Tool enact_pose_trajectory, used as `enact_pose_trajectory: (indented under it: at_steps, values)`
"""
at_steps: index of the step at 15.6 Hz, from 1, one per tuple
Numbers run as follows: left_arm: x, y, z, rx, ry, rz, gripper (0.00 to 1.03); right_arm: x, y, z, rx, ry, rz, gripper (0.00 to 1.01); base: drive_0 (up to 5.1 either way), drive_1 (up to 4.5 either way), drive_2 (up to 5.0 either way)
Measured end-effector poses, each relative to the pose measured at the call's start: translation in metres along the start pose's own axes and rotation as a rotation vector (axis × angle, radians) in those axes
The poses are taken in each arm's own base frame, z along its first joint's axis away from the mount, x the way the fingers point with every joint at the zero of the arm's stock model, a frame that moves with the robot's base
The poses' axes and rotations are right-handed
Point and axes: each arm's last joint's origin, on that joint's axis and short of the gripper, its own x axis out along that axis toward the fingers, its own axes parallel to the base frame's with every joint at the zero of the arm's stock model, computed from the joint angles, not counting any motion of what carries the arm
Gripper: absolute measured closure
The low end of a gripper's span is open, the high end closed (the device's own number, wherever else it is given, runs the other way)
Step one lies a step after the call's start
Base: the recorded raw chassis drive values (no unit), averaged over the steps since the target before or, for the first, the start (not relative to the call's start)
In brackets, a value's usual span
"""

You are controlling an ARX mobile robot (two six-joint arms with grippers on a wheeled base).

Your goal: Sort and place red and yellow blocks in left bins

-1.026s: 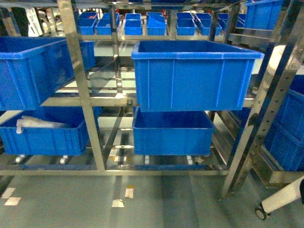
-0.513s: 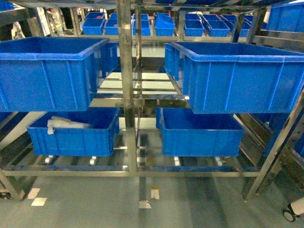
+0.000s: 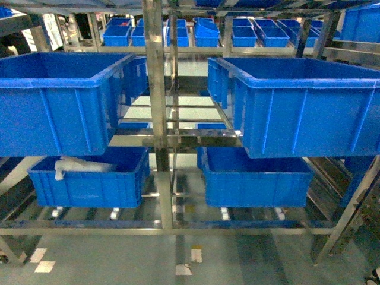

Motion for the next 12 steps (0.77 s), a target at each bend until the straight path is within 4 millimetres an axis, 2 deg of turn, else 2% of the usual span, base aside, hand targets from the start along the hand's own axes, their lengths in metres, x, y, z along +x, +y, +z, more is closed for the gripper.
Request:
enact_pose_trajectory:
  at_steps: [11, 12]
  values:
    - [0.0005, -0.0003, -0.0006, 0.0, 0.004, -0.002, 0.75, 0.0002, -0.0001, 0.0002, 0.0, -0.002, -0.001, 0.73, 0.0, 4.3, -4.4]
    - [0.0008, -0.0002, -0.0008, -0.001, 0.006, -0.002, 0.75, 0.0008, -0.0002, -0.0004, 0.0, 0.002, -0.001, 0.73, 0.0, 0.0, 0.0]
